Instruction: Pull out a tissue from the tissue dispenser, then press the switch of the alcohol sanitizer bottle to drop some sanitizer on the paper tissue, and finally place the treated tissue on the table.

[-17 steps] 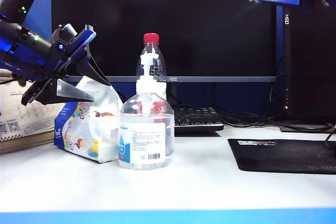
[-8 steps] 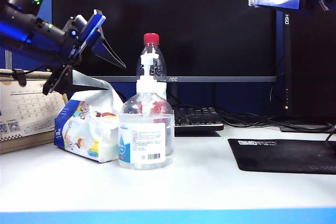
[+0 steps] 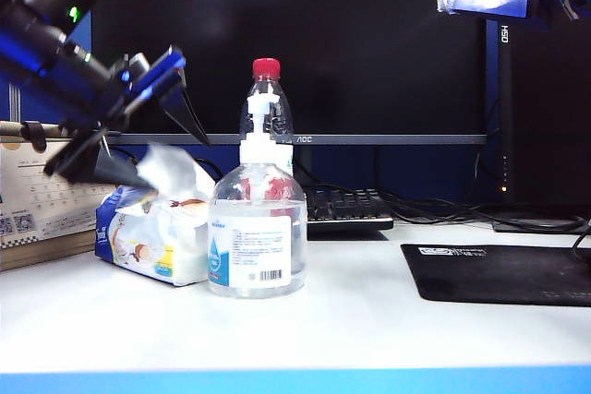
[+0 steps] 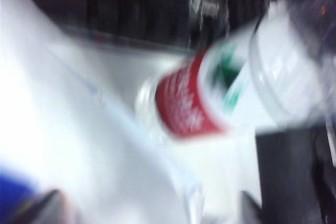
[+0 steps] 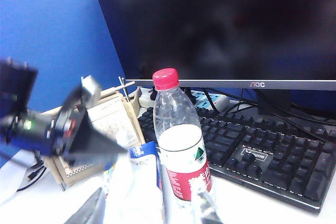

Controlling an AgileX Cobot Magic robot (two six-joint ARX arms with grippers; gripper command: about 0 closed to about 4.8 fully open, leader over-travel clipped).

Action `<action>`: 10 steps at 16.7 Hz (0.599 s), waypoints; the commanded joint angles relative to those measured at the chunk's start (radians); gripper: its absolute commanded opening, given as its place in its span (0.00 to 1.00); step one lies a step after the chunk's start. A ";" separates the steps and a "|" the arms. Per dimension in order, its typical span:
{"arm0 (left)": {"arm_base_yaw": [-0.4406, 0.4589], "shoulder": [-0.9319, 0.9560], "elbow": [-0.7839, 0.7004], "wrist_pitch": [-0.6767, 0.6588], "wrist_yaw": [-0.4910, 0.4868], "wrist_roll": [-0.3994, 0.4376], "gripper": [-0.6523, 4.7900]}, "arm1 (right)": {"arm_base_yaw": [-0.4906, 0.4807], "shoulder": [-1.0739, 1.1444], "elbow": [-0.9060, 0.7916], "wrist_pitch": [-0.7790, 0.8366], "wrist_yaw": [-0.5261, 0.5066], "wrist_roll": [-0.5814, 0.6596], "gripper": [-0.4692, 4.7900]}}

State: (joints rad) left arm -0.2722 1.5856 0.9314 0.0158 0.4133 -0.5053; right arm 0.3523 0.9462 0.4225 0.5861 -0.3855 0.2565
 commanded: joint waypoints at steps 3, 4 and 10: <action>0.000 0.000 0.145 -0.116 -0.031 0.027 0.92 | 0.000 0.002 0.003 0.016 0.001 -0.012 0.49; 0.000 0.000 0.151 -0.154 -0.034 0.038 0.92 | 0.000 0.002 0.003 0.016 0.001 -0.026 0.49; 0.001 0.000 0.154 -0.270 -0.055 0.084 0.92 | 0.000 0.002 0.003 0.016 0.002 -0.026 0.49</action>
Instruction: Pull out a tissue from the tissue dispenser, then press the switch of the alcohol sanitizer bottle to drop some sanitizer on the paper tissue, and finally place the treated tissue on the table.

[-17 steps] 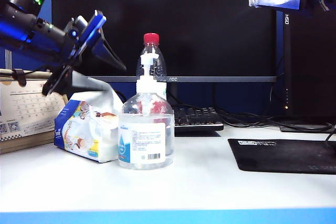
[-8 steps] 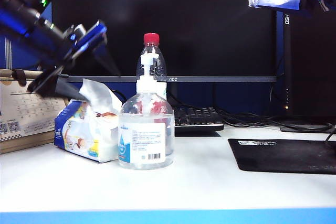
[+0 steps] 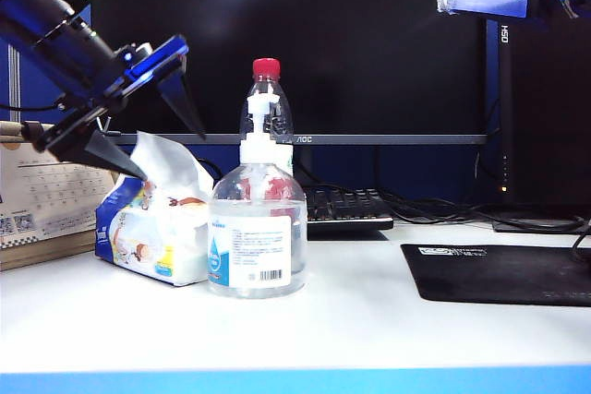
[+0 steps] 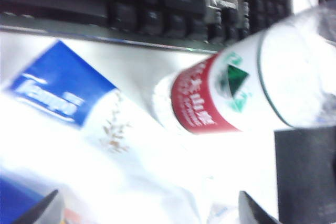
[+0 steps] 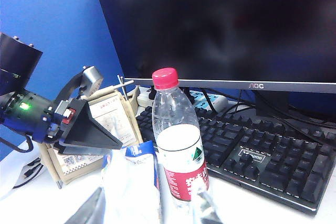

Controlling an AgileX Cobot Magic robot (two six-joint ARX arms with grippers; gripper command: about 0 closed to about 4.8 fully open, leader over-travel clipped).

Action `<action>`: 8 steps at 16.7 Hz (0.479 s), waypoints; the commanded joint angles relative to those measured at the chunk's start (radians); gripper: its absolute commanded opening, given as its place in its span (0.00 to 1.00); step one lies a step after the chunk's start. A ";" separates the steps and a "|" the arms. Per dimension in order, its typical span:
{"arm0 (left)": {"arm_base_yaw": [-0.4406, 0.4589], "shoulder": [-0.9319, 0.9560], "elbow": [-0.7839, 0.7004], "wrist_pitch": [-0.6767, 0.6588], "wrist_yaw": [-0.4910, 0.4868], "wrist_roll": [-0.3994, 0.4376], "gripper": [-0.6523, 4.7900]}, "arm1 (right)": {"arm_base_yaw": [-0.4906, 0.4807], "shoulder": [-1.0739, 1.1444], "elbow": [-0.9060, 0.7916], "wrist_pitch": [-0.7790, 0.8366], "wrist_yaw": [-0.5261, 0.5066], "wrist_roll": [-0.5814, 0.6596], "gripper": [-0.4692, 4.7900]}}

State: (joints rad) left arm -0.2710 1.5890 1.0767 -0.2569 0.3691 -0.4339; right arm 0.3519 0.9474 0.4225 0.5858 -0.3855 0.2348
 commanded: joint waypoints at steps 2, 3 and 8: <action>-0.001 -0.002 0.009 0.006 -0.026 0.011 0.92 | 0.000 0.000 0.003 0.016 0.002 -0.004 0.49; 0.000 -0.001 0.009 0.011 -0.036 0.007 0.92 | 0.000 0.000 0.003 0.016 0.002 -0.004 0.49; -0.001 0.073 0.010 0.054 -0.032 -0.015 0.92 | 0.000 0.000 0.003 0.008 0.001 -0.004 0.49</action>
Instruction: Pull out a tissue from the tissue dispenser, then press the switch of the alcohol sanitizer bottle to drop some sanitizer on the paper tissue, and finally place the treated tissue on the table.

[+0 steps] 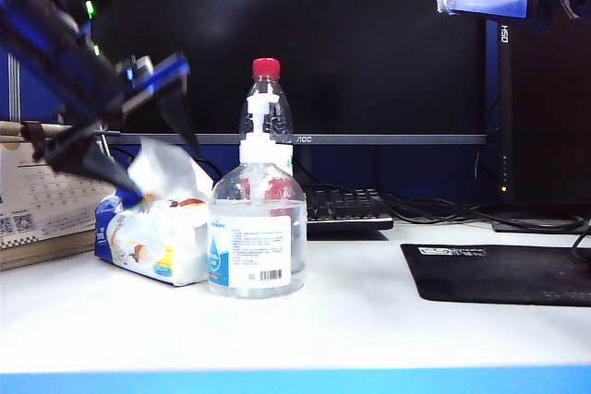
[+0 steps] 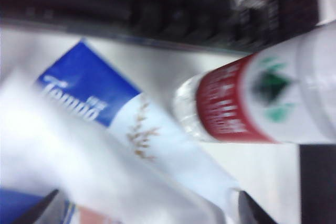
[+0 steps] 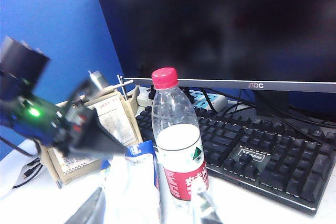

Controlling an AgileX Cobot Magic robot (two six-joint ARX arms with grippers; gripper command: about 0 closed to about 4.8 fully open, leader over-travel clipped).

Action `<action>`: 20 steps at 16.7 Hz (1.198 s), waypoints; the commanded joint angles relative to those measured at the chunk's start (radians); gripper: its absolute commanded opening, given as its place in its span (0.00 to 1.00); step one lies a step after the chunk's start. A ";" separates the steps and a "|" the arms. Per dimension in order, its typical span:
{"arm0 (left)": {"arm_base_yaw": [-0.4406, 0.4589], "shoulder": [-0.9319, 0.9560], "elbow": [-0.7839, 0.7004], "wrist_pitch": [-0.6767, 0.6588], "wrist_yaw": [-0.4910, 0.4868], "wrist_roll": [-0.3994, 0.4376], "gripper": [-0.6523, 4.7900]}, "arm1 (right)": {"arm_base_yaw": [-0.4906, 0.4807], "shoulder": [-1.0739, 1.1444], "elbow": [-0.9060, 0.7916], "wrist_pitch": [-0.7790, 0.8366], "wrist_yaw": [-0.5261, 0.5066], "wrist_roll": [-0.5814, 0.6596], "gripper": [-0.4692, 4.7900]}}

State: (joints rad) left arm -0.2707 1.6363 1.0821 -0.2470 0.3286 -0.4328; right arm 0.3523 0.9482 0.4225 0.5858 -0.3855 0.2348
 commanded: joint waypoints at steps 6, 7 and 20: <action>-0.002 0.031 0.053 0.068 -0.011 -0.026 0.92 | 0.000 0.001 0.003 -0.031 0.003 -0.011 0.49; -0.002 0.033 0.053 0.044 -0.011 -0.018 0.92 | 0.000 0.001 0.003 -0.028 0.012 -0.024 0.49; -0.002 0.111 0.053 0.040 0.052 0.011 0.42 | 0.000 0.001 0.003 -0.027 0.047 -0.034 0.49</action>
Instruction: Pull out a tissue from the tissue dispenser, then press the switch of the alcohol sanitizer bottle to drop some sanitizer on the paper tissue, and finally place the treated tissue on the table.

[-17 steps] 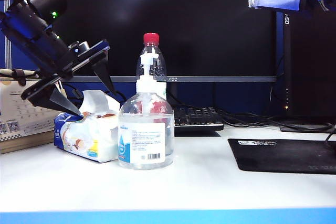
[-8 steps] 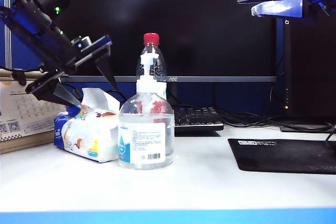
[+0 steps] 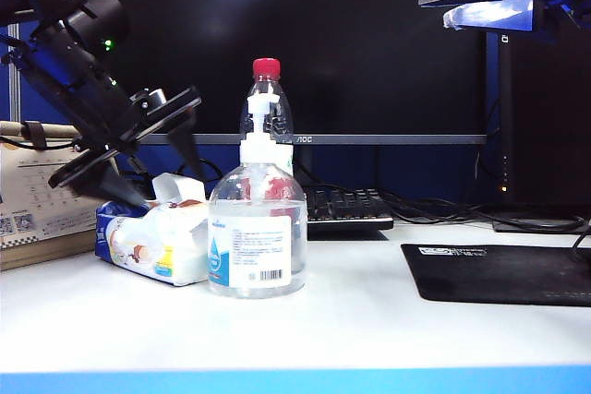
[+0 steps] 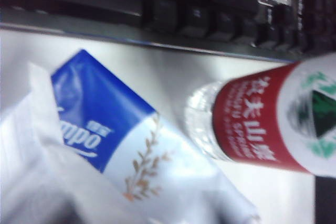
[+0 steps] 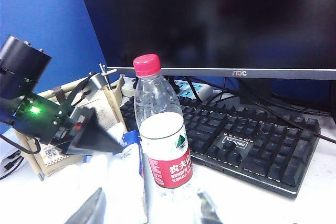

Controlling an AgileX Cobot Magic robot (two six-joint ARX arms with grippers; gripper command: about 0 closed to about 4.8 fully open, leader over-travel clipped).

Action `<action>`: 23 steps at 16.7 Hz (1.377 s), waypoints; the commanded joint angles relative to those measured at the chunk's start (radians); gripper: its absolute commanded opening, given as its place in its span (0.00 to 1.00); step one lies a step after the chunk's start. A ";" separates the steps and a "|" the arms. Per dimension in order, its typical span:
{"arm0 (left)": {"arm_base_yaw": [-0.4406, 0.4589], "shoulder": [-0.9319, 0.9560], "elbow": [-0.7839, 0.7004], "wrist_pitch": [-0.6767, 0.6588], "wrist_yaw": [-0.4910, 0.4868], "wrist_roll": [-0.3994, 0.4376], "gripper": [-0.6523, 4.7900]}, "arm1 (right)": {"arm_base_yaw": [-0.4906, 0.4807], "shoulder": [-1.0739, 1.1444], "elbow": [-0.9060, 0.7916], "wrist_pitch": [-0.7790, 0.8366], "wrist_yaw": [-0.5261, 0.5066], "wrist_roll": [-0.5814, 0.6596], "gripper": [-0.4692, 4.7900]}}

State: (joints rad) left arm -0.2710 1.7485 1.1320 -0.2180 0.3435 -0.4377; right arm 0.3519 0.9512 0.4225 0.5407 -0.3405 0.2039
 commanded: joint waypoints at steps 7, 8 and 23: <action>-0.001 -0.007 0.003 -0.071 0.088 0.095 0.11 | 0.000 -0.002 0.003 0.053 0.009 -0.003 0.49; -0.001 -0.023 0.004 -0.071 0.088 0.109 0.11 | 0.000 -0.002 0.003 0.053 0.008 -0.003 0.49; -0.023 -0.826 0.158 -0.136 0.398 -0.098 0.11 | 0.000 -0.002 0.003 -0.020 0.005 0.008 0.49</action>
State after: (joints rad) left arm -0.2852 0.9428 1.2949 -0.3214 0.7425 -0.5293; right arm 0.3519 0.9512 0.4225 0.5076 -0.3344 0.2085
